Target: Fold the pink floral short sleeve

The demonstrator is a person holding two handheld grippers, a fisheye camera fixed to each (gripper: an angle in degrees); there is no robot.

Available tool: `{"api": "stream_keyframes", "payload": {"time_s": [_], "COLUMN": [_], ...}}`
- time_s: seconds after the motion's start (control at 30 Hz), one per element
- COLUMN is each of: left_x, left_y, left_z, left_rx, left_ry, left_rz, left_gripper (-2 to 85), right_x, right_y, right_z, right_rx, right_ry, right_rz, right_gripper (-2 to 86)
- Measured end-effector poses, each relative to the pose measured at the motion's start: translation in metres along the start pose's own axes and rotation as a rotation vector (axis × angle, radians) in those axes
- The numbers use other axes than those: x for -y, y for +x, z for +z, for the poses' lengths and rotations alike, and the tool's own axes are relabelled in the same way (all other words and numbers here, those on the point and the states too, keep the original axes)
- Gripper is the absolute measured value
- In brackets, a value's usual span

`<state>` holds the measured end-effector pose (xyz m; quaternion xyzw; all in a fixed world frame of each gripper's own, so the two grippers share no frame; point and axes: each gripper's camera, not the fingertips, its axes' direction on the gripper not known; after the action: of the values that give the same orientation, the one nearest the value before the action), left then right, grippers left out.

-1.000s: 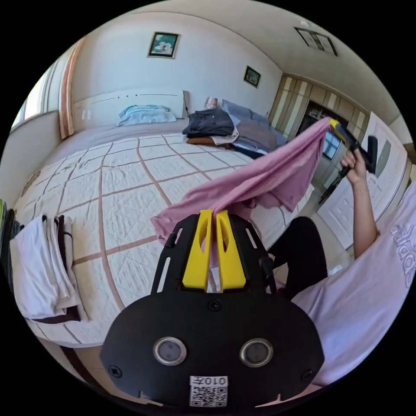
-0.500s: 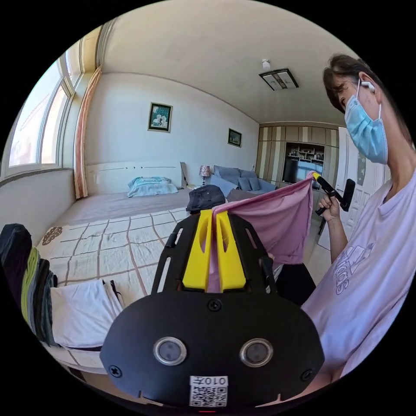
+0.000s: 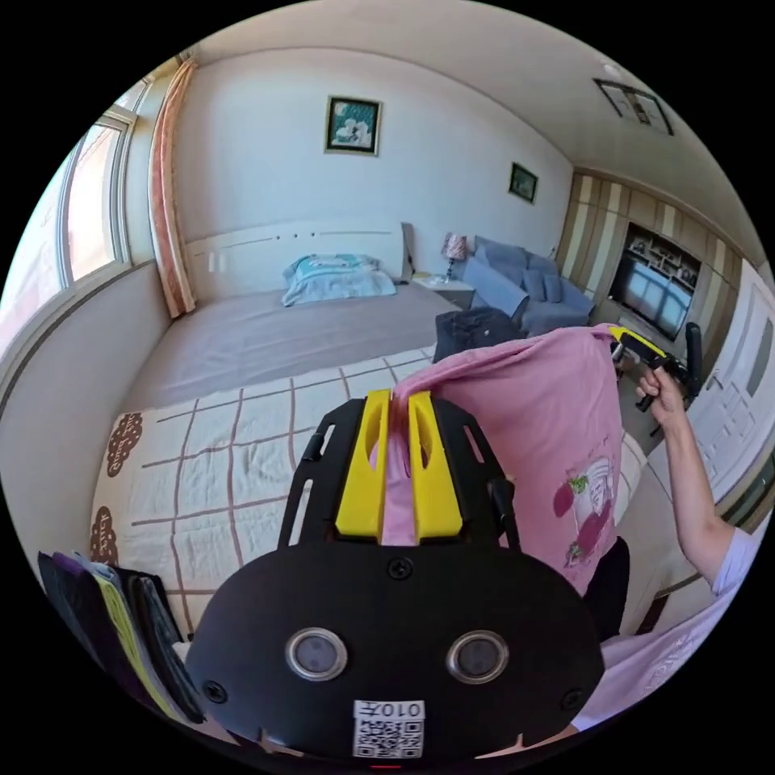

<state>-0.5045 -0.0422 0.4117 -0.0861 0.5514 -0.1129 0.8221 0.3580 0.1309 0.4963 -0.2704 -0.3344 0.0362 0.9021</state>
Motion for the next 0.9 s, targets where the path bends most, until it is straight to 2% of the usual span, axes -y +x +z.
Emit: {"api": "stream_keyframes", "payload": {"time_s": [0.03, 0.1, 0.23, 0.33, 0.4, 0.47, 0.6, 0.77, 0.9], "left_x": [0.000, -0.023, -0.153, -0.268, -0.325, -0.380, -0.427, -0.458, -0.469], "left_y": [-0.001, 0.002, 0.013, 0.017, 0.030, 0.052, 0.088, 0.148, 0.167], "left_z": [0.017, 0.029, 0.047, 0.073, 0.079, 0.080, 0.085, 0.127, 0.150], "left_rx": [-0.017, -0.110, -0.200, -0.231, -0.221, -0.131, -0.058, 0.009, 0.033], "left_ry": [-0.053, -0.022, 0.001, -0.086, -0.107, -0.163, -0.197, -0.286, -0.285], "left_rz": [-0.021, -0.034, -0.007, -0.053, -0.029, 0.035, 0.202, 0.575, 0.661], "left_gripper": [4.6, 6.0, 8.4, 9.1, 9.4, 9.7, 10.3, 12.1, 13.0], "right_x": [-0.005, -0.046, -0.158, -0.254, -0.313, -0.339, -0.356, -0.343, -0.335], "right_y": [0.001, 0.000, 0.007, 0.014, 0.002, -0.014, -0.039, -0.055, -0.054], "right_z": [0.001, 0.000, 0.012, 0.029, 0.029, 0.029, 0.018, 0.037, 0.056], "right_rx": [-0.002, -0.013, -0.008, 0.129, 0.204, 0.226, 0.286, 0.251, 0.250], "right_ry": [0.009, 0.046, -0.004, -0.133, -0.175, -0.234, -0.185, -0.213, -0.264], "right_rz": [0.003, -0.032, -0.046, 0.018, -0.001, -0.062, -0.172, -0.352, -0.396], "right_gripper": [6.4, 7.4, 8.2, 9.4, 10.6, 10.9, 11.0, 10.3, 8.9]}}
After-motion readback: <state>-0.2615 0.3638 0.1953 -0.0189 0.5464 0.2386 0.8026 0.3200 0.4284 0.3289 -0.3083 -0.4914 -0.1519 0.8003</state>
